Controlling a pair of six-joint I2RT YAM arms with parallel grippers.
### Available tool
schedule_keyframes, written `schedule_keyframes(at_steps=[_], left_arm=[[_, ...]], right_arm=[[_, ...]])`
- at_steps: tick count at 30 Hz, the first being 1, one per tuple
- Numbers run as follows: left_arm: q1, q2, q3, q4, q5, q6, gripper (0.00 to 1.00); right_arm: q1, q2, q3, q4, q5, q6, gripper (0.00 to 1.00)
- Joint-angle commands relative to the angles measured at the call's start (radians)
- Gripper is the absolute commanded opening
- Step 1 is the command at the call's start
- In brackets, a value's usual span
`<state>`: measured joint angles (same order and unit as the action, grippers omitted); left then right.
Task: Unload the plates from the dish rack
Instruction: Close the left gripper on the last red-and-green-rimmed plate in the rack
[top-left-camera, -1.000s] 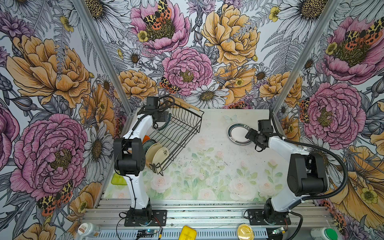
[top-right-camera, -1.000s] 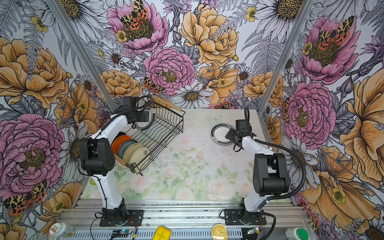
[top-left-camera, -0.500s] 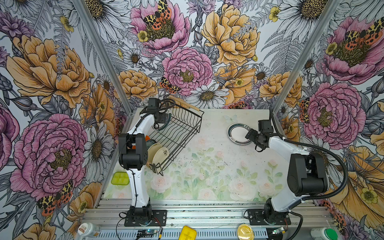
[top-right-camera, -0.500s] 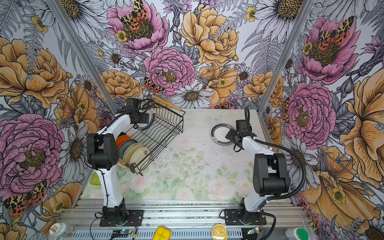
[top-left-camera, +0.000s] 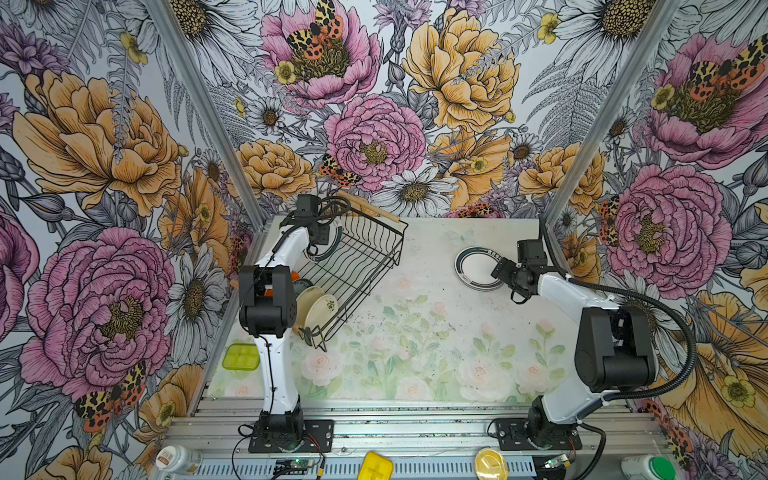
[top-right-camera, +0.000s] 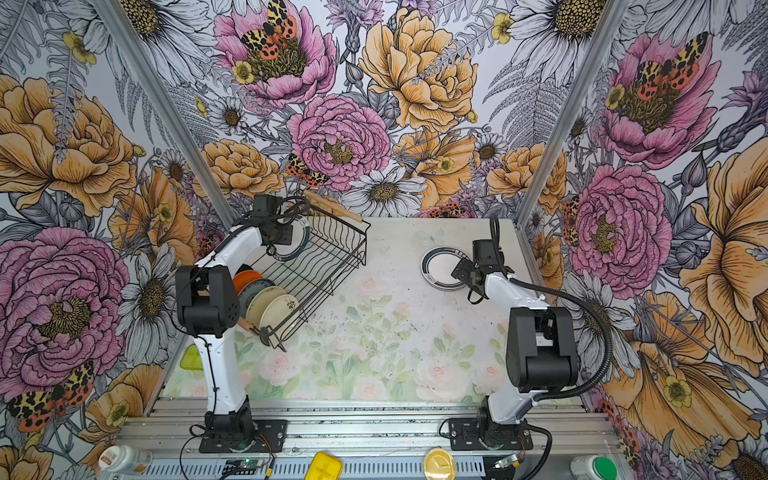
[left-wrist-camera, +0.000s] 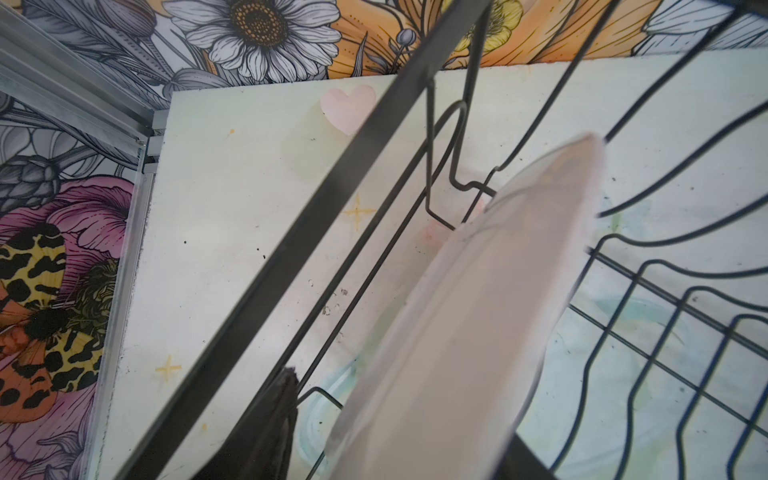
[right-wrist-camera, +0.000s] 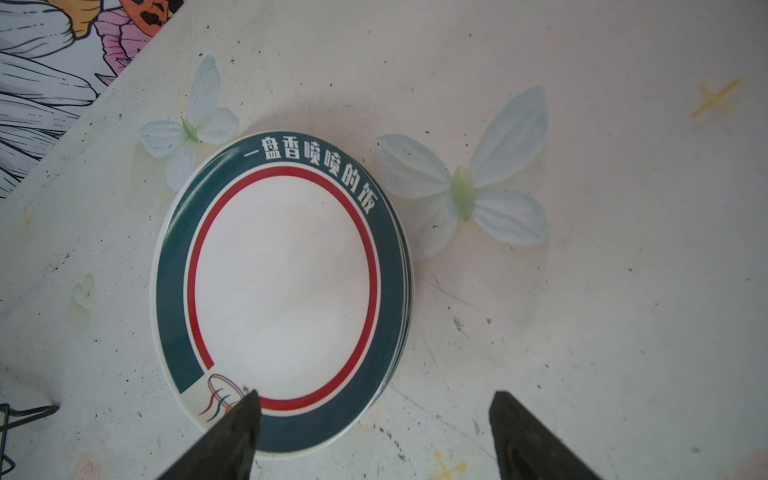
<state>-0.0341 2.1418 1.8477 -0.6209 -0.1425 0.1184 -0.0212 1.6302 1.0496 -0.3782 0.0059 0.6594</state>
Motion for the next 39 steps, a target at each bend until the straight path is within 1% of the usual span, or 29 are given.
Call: schedule_keyframes(at_steps=[1, 14, 21, 24, 29, 39], left_arm=[[0.013, 0.021, 0.021, 0.012, -0.021, 0.016, 0.51], [0.027, 0.012, 0.016, 0.012, 0.004, 0.056, 0.32], [0.030, 0.001, 0.005, 0.015, -0.014, 0.059, 0.18], [0.030, -0.006, -0.001, 0.014, -0.007, 0.060, 0.15], [0.030, -0.021, -0.015, 0.015, -0.001, 0.071, 0.14], [0.035, -0.093, -0.075, 0.012, 0.015, 0.074, 0.06]], right_arm=[[-0.010, -0.031, 0.003, -0.002, 0.000, -0.015, 0.87], [-0.017, -0.043, 0.002, -0.001, -0.009, -0.019, 0.86], [-0.021, -0.044, 0.003, -0.001, -0.018, -0.018, 0.85], [-0.022, -0.046, 0.003, -0.002, -0.021, -0.018, 0.85], [-0.021, -0.050, 0.002, -0.002, -0.026, -0.017, 0.84], [-0.024, -0.055, 0.001, -0.001, -0.041, -0.018, 0.84]])
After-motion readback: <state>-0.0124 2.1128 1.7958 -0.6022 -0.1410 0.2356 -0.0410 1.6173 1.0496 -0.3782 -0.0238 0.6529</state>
